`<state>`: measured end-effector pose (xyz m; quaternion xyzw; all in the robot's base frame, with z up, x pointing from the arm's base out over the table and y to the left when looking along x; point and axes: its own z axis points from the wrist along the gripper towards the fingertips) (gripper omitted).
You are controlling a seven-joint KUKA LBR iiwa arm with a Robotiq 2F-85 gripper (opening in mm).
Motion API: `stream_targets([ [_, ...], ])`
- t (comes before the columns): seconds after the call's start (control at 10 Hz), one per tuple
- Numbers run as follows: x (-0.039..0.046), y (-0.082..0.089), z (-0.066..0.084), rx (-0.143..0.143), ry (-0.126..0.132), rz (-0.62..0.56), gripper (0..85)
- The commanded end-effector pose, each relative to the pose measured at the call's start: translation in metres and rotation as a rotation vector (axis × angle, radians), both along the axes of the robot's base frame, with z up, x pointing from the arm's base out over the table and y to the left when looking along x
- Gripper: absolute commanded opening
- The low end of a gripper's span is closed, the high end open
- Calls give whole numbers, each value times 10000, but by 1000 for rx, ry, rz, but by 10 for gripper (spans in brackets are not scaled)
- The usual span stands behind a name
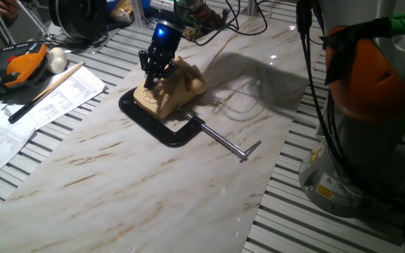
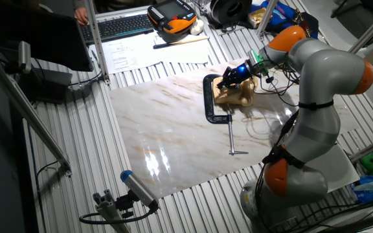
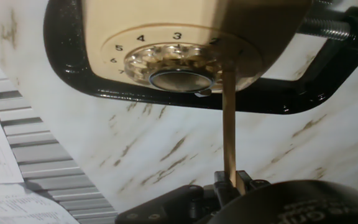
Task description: Dial a number on an old rotary phone
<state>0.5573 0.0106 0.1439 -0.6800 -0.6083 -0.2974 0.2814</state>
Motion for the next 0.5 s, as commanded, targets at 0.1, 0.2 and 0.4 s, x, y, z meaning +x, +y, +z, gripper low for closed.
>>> stream_targets([
  [0.1, 12, -4, 19, -17, -1, 13, 0],
  [0.2, 33, -19, 51, -47, 4, 34, 0],
  [0.4, 33, -26, 84, -103, -16, 56, 0],
])
